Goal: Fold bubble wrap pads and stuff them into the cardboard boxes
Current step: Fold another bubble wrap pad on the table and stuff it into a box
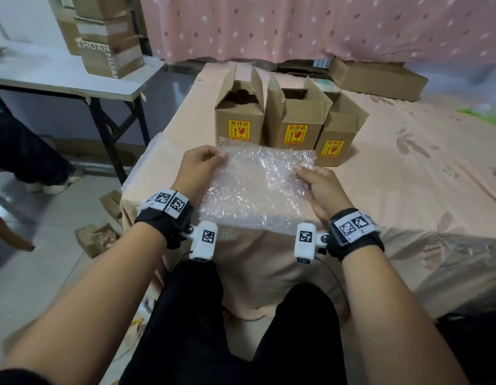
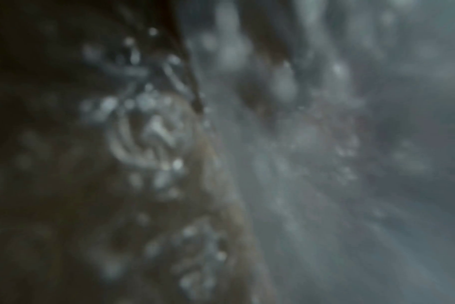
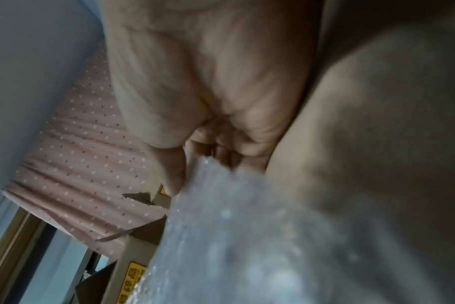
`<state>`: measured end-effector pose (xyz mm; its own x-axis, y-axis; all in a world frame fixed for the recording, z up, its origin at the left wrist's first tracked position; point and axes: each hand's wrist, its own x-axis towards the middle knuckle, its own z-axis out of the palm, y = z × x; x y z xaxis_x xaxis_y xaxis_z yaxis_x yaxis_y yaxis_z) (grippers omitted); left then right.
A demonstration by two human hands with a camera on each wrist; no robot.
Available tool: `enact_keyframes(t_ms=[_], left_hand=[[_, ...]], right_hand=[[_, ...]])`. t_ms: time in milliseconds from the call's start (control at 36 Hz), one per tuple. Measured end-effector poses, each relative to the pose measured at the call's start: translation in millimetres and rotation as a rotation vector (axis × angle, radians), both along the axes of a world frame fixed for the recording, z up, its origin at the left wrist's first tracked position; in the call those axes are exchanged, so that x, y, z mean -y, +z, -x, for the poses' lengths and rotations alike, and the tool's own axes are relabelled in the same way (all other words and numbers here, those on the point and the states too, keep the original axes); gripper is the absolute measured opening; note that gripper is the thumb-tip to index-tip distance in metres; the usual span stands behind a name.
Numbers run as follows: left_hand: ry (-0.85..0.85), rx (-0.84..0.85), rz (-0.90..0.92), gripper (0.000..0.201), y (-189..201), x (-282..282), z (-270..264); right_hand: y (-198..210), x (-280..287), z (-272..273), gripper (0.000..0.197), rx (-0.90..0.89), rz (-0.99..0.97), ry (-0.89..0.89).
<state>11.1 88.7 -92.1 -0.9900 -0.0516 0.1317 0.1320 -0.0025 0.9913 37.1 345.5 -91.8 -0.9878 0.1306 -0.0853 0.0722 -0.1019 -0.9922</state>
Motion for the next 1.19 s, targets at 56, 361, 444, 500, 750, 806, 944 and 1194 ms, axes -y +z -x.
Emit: enact_keyframes(t_ms=[56,361,444,500,750,806,944,1194], left_hand=[[0.013,-0.012,-0.013,0.022,-1,-2,-3],[0.109,-0.028,-0.046,0.022,-4,-3,-12],[0.082,-0.003,-0.03,0.027,-3,-2,-13],[0.064,0.007,-0.015,0.022,-2,-3,-15],[0.023,0.024,0.041,0.022,-2,-6,-19],[0.011,0.027,0.047,0.023,-2,-8,-19],[-0.022,0.015,-0.05,0.027,-4,-9,-19],[-0.063,0.023,-0.112,0.015,-2,-4,-11]], right_hand=[[-2,-1,3,0.013,-0.005,0.014,-0.017],[-10,-3,0,0.015,-0.073,0.024,-0.077],[-9,-2,-2,0.013,-0.089,-0.03,-0.1],[-8,-1,-4,0.015,-0.089,-0.045,-0.11],[-9,3,-8,0.014,-0.107,-0.048,-0.161],[-9,2,-9,0.015,-0.11,-0.057,-0.166],[-8,0,-11,0.015,-0.147,-0.07,-0.149],[-8,-3,-8,0.006,-0.123,0.152,-0.05]])
